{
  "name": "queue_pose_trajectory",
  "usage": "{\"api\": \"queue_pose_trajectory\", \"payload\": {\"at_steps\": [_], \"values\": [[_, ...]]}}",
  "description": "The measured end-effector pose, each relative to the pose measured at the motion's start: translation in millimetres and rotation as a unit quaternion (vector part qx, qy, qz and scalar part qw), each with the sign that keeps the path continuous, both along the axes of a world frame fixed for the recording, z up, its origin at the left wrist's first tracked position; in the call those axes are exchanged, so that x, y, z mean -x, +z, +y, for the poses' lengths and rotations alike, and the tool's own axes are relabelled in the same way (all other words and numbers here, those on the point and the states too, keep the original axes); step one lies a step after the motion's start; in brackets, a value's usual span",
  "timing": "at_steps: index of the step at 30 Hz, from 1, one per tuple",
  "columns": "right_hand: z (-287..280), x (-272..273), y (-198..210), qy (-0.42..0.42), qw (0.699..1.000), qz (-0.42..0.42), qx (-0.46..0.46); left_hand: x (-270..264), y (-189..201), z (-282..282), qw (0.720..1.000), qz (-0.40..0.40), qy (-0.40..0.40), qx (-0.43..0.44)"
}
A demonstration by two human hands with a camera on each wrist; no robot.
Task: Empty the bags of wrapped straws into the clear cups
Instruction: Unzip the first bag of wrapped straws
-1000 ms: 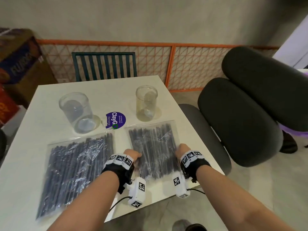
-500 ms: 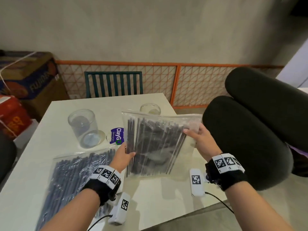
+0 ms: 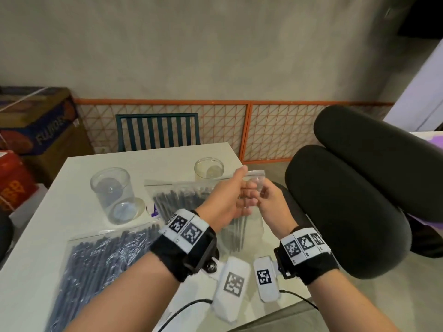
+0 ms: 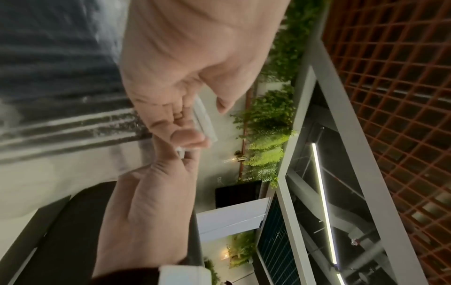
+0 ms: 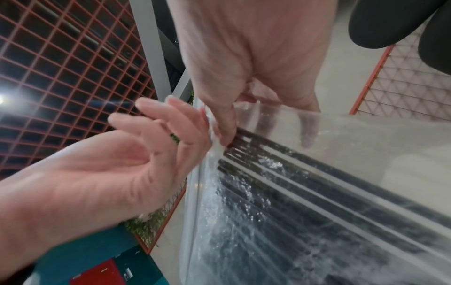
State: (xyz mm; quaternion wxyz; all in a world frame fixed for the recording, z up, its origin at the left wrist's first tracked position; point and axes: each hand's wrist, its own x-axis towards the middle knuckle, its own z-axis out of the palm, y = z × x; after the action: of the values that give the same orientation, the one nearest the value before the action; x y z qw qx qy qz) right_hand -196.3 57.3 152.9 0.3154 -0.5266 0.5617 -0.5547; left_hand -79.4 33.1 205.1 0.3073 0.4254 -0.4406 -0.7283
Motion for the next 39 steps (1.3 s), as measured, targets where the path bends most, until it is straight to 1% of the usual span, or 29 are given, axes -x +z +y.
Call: {"api": "queue_pose_trajectory", "payload": {"at_steps": [1,3,6,9,10,11,12,13,14,15,16,17,20,22,24,29,31,32,34,36,37,39], "values": [[1.5,-1.6,1.4,0.002,1.000,0.011,0.006,2.5,-1.0,-1.3,1.000,0.014,0.009,-0.023],[3.9,-3.0,3.0,0.006,0.999,0.036,0.018,3.9,-3.5,-2.6,0.999,0.027,0.030,-0.036],[6.0,0.4,5.8,0.042,0.994,0.097,0.017,1.8,-5.3,-1.6,0.996,0.055,0.041,-0.049],[8.9,7.9,21.9,0.067,0.993,0.092,-0.014,-2.3,-11.7,-1.0,0.996,0.065,0.049,-0.022],[9.7,10.1,29.8,0.059,0.993,0.099,-0.017,-3.1,-13.8,-0.4,0.997,0.063,0.054,-0.009],[10.3,11.0,38.4,0.040,0.991,0.128,-0.012,-2.6,-15.8,0.3,0.996,0.059,0.061,-0.002],[10.3,10.8,46.2,0.017,0.983,0.185,-0.001,-1.5,-18.3,0.9,0.996,0.057,0.067,0.003],[9.9,9.2,52.5,-0.006,0.964,0.265,0.011,0.0,-20.1,2.4,0.996,0.057,0.071,0.006],[8.8,6.8,58.3,-0.023,0.939,0.342,0.018,1.5,-21.8,3.7,0.996,0.056,0.073,0.011],[7.4,5.1,62.5,-0.034,0.918,0.395,0.016,2.5,-23.2,5.3,0.996,0.056,0.074,0.016],[6.5,4.1,66.7,-0.035,0.905,0.424,0.007,3.1,-25.0,6.5,0.995,0.057,0.074,0.021],[5.8,3.8,71.0,-0.026,0.900,0.435,-0.008,2.7,-26.3,7.2,0.995,0.062,0.074,0.022],[7.8,3.0,83.5,0.012,0.892,0.450,-0.034,-2.6,-26.4,8.2,0.994,0.072,0.069,0.032],[8.2,1.0,86.6,0.012,0.886,0.461,-0.042,-5.4,-25.3,8.7,0.995,0.065,0.055,0.050],[7.8,0.2,86.4,0.010,0.885,0.462,-0.054,-7.0,-24.3,10.2,0.996,0.052,0.042,0.066],[11.8,1.6,84.9,0.049,0.901,0.420,-0.094,-10.2,-26.7,12.6,0.995,0.010,0.032,0.094],[12.4,1.4,83.1,0.048,0.905,0.408,-0.106,-9.9,-27.4,14.1,0.995,-0.002,0.029,0.100],[12.1,1.8,81.8,0.046,0.916,0.381,-0.115,-10.0,-27.1,14.7,0.994,-0.004,0.028,0.102],[11.3,2.6,78.7,0.043,0.946,0.286,-0.144,-10.3,-26.3,15.4,0.994,-0.004,0.028,0.103],[11.9,0.9,75.1,0.031,0.964,0.203,-0.167,-10.4,-25.9,16.0,0.994,-0.008,0.031,0.101],[12.0,-0.6,73.1,0.021,0.968,0.182,-0.172,-10.4,-26.2,16.2,0.994,-0.010,0.034,0.100],[10.5,-5.1,68.9,0.005,0.969,0.175,-0.176,-10.5,-26.5,16.6,0.994,-0.015,0.042,0.096]]}}
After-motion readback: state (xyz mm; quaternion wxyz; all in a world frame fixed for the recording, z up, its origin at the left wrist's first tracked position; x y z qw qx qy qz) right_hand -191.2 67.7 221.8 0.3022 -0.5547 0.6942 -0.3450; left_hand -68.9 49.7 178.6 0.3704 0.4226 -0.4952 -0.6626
